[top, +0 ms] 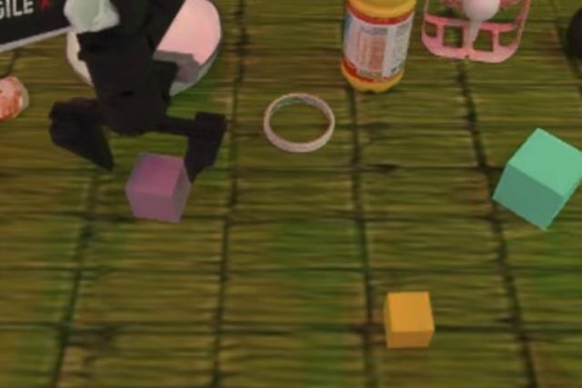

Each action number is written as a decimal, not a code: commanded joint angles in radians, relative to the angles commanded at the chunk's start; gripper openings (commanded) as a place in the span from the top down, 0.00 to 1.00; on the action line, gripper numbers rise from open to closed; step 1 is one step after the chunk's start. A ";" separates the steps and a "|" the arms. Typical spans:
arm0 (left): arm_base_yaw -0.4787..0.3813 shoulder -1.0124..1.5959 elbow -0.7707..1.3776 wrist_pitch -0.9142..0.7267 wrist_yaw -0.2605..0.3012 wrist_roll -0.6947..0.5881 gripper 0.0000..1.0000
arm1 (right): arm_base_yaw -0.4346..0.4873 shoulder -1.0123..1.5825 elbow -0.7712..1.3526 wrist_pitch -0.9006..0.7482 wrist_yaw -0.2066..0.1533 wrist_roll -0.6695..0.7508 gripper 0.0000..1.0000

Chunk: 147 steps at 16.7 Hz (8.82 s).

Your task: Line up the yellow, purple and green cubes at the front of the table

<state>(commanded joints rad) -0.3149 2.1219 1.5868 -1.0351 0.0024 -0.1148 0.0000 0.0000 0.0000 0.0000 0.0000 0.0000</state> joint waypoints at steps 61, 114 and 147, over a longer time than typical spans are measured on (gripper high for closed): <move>-0.622 -0.131 0.006 -0.126 -0.016 -0.811 1.00 | 0.000 0.000 0.000 0.000 0.000 0.000 0.00; -0.623 -0.143 -0.005 -0.123 -0.016 -0.833 0.00 | 0.000 0.000 0.000 0.000 0.000 0.000 0.00; 0.335 -2.122 -1.587 1.035 -0.002 0.115 0.00 | 0.153 2.036 1.657 -1.191 0.002 -0.685 0.00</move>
<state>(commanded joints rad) 0.0200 0.0000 0.0000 0.0000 0.0000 0.0000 0.1533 2.0362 1.6566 -1.1911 0.0017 -0.6851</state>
